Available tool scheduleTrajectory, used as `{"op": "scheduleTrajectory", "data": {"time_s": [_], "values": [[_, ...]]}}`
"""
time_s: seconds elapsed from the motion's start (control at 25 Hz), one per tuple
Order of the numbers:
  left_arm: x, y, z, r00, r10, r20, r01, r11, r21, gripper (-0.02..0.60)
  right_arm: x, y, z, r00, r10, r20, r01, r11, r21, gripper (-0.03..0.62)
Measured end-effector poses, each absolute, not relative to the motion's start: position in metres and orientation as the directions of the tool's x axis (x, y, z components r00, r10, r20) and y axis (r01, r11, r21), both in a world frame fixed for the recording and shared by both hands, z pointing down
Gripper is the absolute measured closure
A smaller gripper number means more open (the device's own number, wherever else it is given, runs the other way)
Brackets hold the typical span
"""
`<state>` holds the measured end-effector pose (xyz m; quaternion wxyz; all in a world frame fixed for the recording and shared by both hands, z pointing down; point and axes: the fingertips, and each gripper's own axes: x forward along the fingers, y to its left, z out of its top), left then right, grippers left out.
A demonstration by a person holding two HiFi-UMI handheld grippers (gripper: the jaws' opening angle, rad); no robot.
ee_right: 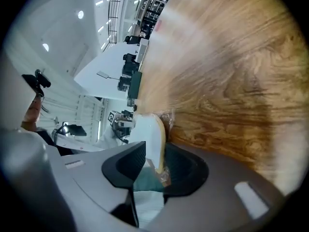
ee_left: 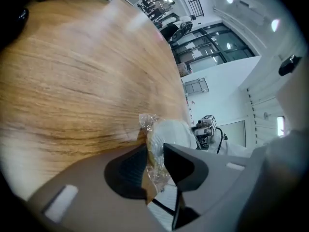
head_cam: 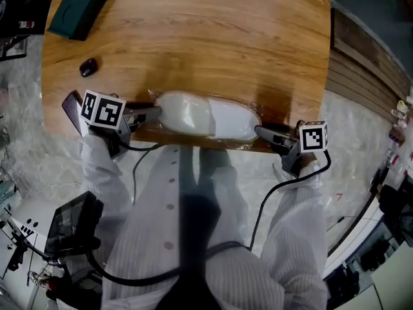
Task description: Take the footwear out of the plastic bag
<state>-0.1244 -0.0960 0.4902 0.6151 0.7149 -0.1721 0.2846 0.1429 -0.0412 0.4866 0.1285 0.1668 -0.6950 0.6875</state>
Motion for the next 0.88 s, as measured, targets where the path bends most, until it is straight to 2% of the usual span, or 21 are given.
{"op": "scheduleTrajectory", "data": {"time_s": [0.2, 0.32, 0.56, 0.76, 0.88], "values": [[-0.123, -0.098, 0.484, 0.788, 0.102, 0.607, -0.583, -0.194, 0.789, 0.477, 0.125, -0.051, 0.444, -0.981, -0.091, 0.172, -0.176, 0.042, -0.983, 0.484], [-0.117, -0.101, 0.474, 0.796, 0.083, 0.600, -0.571, -0.229, 0.789, 0.476, 0.112, -0.055, 0.428, -0.984, -0.072, 0.165, -0.173, 0.136, -0.975, 0.479], [-0.117, -0.125, 0.438, 0.814, -0.064, 0.578, -0.564, -0.328, 0.758, 0.477, 0.100, -0.065, 0.396, -0.982, -0.062, 0.181, -0.191, 0.329, -0.925, 0.477], [-0.115, -0.138, 0.407, 0.853, -0.153, 0.499, -0.510, -0.449, 0.734, 0.484, 0.108, -0.076, 0.380, -0.986, -0.091, 0.141, -0.167, 0.442, -0.881, 0.493], [-0.112, -0.149, 0.382, 0.879, -0.197, 0.434, -0.470, -0.506, 0.723, 0.532, 0.122, -0.082, 0.364, -0.991, -0.108, 0.078, -0.120, 0.480, -0.869, 0.493]]}}
